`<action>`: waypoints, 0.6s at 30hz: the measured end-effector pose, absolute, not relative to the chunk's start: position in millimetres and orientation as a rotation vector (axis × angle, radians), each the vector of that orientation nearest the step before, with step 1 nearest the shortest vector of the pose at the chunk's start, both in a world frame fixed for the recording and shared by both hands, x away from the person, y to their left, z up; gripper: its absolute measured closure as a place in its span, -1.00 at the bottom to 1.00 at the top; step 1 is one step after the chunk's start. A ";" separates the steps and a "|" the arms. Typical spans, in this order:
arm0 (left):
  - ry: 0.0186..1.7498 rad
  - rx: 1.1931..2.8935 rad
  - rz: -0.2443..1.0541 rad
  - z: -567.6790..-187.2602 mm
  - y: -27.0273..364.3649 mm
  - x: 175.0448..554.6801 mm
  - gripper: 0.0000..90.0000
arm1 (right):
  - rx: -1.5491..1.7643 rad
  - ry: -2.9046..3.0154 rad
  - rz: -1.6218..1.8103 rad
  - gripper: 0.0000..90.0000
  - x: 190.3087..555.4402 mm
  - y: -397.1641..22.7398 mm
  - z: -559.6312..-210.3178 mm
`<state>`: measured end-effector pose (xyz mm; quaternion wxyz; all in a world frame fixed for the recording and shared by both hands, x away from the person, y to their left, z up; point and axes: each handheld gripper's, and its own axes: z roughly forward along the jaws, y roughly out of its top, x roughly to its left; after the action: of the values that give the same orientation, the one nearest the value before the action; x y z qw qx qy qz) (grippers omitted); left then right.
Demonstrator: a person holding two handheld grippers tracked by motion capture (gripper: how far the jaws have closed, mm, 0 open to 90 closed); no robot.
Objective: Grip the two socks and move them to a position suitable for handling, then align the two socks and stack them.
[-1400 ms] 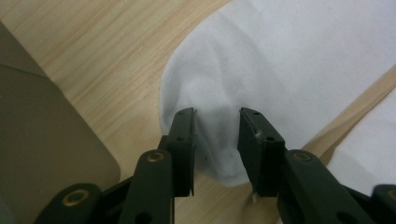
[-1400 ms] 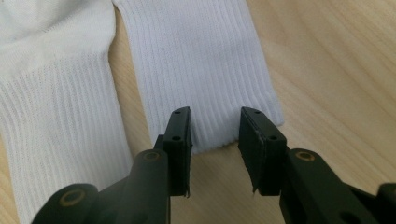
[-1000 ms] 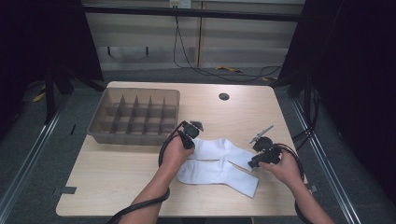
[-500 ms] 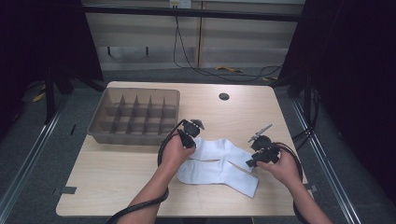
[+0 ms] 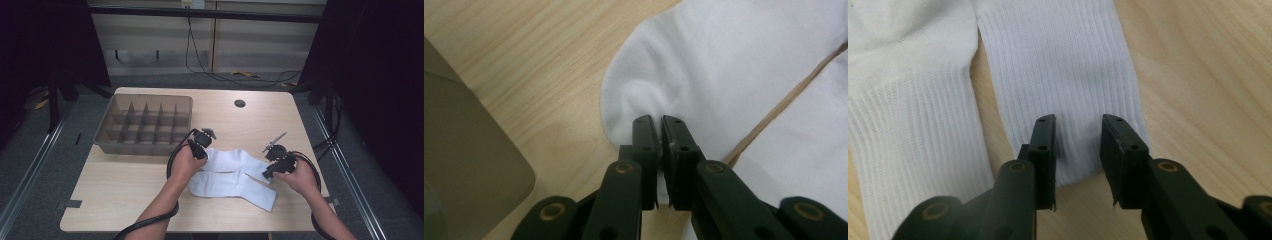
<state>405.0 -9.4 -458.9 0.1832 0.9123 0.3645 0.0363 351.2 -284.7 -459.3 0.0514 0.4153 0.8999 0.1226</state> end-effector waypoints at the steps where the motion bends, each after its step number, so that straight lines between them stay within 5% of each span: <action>1: 1.028 2.571 0.104 -459.0 -9.1 404.9 0.90 | 1.254 2.742 0.364 0.58 351.3 -284.2 -459.2; 7: 1.041 2.553 0.094 -458.5 -8.2 406.7 0.90 | 1.235 2.747 0.335 0.84 351.1 -281.7 -458.4; 18: 1.032 2.491 0.089 -440.5 -8.3 406.5 0.90 | 1.246 2.692 0.378 0.88 347.9 -288.3 -438.1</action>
<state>406.5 -8.3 -440.5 0.2202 0.9006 0.3733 0.0320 347.9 -288.3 -438.1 0.0756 0.4156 0.8976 0.1259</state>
